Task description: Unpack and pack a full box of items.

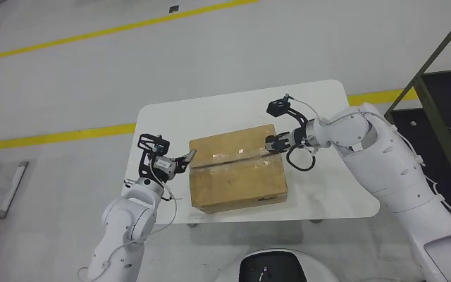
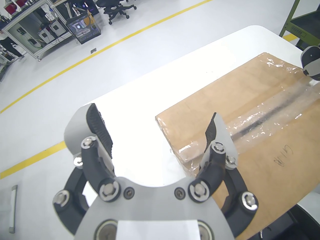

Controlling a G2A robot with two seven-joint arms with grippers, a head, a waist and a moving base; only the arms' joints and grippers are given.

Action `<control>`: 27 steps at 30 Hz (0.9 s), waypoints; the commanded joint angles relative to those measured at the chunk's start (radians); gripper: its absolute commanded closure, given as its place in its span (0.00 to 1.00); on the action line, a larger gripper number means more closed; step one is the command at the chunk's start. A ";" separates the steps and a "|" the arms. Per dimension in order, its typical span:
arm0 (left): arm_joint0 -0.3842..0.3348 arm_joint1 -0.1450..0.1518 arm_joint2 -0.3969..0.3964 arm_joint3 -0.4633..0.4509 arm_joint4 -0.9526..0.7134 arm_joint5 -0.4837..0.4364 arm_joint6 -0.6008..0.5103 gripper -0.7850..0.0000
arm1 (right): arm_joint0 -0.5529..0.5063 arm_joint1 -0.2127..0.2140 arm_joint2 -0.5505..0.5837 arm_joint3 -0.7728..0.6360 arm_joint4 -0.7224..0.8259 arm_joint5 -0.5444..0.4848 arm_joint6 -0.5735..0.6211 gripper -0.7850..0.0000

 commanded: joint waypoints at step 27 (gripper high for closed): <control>-0.073 -0.009 0.144 0.135 0.074 -0.185 -0.069 1.00 | 0.004 0.016 -0.025 0.014 0.018 -0.012 -0.014 1.00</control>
